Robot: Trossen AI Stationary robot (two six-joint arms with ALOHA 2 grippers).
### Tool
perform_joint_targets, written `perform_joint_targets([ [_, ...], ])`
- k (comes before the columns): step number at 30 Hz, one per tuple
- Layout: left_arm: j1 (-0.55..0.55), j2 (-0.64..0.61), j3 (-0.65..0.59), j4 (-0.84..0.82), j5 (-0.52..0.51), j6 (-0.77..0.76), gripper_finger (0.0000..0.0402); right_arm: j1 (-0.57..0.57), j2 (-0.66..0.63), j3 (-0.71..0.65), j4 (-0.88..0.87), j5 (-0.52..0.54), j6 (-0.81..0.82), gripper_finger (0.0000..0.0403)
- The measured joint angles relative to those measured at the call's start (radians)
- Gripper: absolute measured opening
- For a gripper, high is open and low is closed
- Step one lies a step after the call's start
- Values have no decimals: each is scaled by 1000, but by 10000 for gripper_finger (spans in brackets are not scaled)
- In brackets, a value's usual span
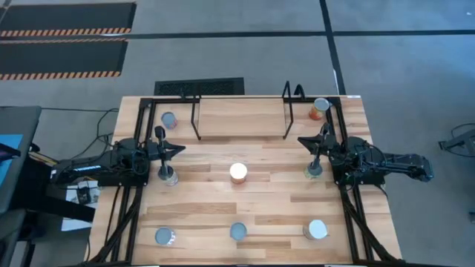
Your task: Pick and place cans onto a shelf
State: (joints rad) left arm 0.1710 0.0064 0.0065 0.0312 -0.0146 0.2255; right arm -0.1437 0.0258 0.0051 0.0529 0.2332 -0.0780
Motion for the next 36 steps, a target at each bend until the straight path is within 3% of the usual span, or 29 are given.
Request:
perform_joint_targets([
  [6, 0, -1, 0, 46, -65, 235, 0, 0, 0, 0, 0, 0, 0, 43],
  [11, 0, 0, 0, 41, -115, 332, 0, 0, 0, 0, 0, 0, 0, 43],
  [14, 0, 0, 0, 16, -100, 228, 0, 0, 0, 0, 0, 0, 0, 43],
  [22, -1, 0, 0, 52, 50, -267, 0, 0, 0, 0, 0, 0, 0, 43],
  [26, 0, 0, 5, 104, 133, -325, 0, 0, 0, 0, 0, 0, 0, 43],
  [29, -8, 25, 48, 36, 208, -365, 0, 0, 0, 0, 0, 0, 0, 43],
  [36, -68, 215, 249, -185, 108, -422, 0, 0, 0, 0, 0, 0, 0, 43],
])
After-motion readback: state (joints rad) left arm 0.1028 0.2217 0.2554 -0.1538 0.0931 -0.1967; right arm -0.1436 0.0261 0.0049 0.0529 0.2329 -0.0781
